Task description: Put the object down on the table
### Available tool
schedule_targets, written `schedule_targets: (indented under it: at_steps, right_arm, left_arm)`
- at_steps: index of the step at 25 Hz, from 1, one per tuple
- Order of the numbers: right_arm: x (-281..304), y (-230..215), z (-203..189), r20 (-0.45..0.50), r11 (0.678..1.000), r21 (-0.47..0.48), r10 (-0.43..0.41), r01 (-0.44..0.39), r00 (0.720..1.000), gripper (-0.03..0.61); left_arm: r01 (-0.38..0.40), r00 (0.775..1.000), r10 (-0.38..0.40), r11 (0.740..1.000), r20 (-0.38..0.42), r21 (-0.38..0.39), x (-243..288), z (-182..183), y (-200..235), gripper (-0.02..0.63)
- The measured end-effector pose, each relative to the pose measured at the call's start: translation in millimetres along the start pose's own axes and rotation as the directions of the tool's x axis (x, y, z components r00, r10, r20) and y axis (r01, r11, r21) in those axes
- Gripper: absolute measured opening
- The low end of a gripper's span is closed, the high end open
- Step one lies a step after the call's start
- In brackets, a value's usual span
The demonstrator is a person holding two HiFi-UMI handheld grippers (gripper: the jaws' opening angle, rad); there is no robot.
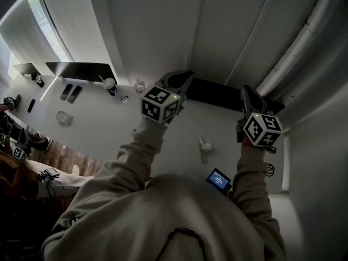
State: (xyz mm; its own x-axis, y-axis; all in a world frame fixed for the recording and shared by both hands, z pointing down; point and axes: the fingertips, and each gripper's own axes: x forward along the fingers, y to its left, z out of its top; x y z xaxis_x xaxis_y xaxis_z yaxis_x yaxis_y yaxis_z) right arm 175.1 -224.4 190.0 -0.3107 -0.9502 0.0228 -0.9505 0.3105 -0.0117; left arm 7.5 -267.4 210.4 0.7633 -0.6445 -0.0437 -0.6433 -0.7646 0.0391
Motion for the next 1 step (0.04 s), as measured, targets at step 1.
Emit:
schedule_targets:
  at_steps: [1]
  right_arm:
    - [-0.5, 0.3, 0.0, 0.000, 1.000, 0.000, -0.001, 0.001, 1.000, 0.018]
  left_arm:
    - [0.000, 1.000, 0.000, 1.000, 0.000, 0.000, -0.3, -0.2, -0.5, 0.002]
